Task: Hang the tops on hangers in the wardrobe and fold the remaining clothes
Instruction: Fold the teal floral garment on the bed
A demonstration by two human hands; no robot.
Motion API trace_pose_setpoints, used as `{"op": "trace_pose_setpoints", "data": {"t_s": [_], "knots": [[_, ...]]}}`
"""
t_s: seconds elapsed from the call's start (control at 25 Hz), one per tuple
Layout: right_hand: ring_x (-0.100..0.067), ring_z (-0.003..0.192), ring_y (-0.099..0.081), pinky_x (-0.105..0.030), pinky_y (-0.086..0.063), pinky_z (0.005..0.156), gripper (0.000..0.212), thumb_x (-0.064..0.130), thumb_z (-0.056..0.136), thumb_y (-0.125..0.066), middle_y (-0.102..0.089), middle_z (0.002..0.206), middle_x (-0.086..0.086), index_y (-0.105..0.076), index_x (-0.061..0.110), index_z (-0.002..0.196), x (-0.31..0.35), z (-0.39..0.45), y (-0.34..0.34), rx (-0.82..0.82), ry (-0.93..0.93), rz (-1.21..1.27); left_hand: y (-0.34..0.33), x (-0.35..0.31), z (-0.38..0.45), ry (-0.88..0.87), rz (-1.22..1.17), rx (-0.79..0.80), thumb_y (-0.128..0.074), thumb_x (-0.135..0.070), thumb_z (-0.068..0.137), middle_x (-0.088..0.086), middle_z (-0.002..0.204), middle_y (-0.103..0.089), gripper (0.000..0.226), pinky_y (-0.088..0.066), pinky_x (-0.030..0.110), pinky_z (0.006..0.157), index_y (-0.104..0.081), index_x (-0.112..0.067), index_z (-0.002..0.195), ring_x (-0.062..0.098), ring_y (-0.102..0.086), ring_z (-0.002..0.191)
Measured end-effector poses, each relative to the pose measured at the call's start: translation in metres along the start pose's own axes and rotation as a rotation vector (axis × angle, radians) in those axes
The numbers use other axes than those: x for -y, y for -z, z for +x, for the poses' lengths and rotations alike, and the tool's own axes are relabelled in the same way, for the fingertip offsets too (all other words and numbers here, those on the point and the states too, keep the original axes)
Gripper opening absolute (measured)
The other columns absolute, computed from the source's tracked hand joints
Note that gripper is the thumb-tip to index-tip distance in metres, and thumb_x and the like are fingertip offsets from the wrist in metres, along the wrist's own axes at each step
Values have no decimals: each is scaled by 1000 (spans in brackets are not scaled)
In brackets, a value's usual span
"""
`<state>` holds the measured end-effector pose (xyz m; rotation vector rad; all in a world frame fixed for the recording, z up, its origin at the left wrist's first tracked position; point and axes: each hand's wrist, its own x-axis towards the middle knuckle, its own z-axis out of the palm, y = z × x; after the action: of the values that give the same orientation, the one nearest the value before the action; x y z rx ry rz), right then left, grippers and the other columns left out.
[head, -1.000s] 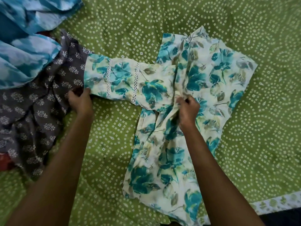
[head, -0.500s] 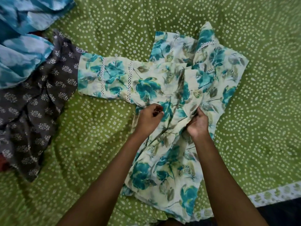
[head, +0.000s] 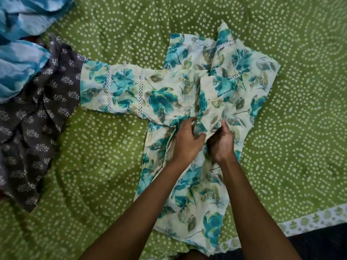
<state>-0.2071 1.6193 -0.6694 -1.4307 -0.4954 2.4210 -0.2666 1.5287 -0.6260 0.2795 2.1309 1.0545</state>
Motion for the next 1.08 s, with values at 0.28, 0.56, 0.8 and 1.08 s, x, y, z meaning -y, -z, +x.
{"op": "trace_pose_setpoints", "data": {"t_s": [0.28, 0.56, 0.8, 1.08], "knots": [[-29, 104, -58, -29, -46, 81, 40, -3, 81, -57, -54, 123, -18, -56, 0, 121, -17, -11, -41, 42, 646, -1144, 17, -42, 71, -477, 207, -200, -69, -45, 78, 11, 143, -38, 77, -29, 39, 111, -38, -11, 140, 23, -37, 131], [-17, 102, -55, -33, -46, 90, 16, 3, 82, -64, -55, 110, -4, -63, 18, 90, -26, 3, -66, -45, 511, -870, 73, -21, 136, 46, -159, -144, -60, -14, 89, 3, 72, -56, 9, -36, 25, 55, -62, -7, 84, 10, -47, 63], [-10, 78, -61, -26, -53, 78, 26, -10, 87, -50, -61, 81, 3, -57, 15, 83, 17, 28, -111, -157, 583, -705, 86, 2, 141, 322, -908, -151, -44, -4, 96, 14, 94, -66, 28, -54, 27, 67, -51, 4, 122, 18, -64, 72], [-28, 116, -53, -35, -45, 95, 40, 4, 88, -43, -55, 129, -16, -51, 0, 127, 24, 54, -168, -359, 429, -1135, 55, -15, 99, -46, -15, -344, -65, -7, 83, 8, 127, -43, 62, -37, 9, 81, -34, -8, 137, 20, -45, 114]]}}
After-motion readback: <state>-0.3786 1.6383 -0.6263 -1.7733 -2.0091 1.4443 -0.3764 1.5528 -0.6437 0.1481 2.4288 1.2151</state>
